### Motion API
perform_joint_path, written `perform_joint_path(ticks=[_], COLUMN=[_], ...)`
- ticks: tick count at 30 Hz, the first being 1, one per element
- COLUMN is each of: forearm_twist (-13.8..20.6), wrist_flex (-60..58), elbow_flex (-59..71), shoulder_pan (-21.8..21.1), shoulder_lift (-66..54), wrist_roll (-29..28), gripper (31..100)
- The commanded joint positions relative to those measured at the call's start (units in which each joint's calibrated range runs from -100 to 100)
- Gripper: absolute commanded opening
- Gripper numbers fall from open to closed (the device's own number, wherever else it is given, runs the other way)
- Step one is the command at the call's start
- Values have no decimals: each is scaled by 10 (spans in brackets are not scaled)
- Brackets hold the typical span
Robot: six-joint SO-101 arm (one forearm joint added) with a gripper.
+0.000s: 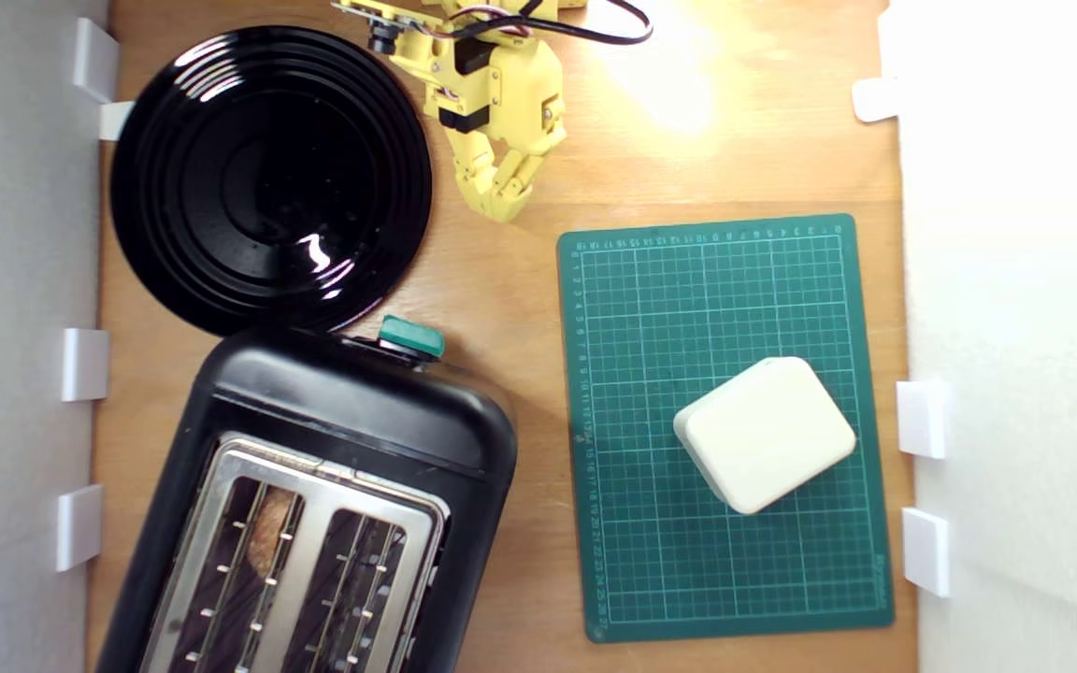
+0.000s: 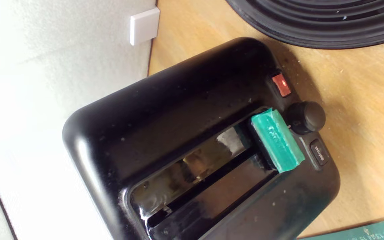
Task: Start toaster
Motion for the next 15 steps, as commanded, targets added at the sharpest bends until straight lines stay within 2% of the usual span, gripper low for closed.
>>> perform_joint_path(ticks=[1,15], forearm_twist=[7,7], wrist_flex=[-4,42], elbow_flex=[3,3], shoulder_pan=[0,-2], shoulder_lift=[-8,-8], wrist_roll=[0,-1], gripper=[313,313])
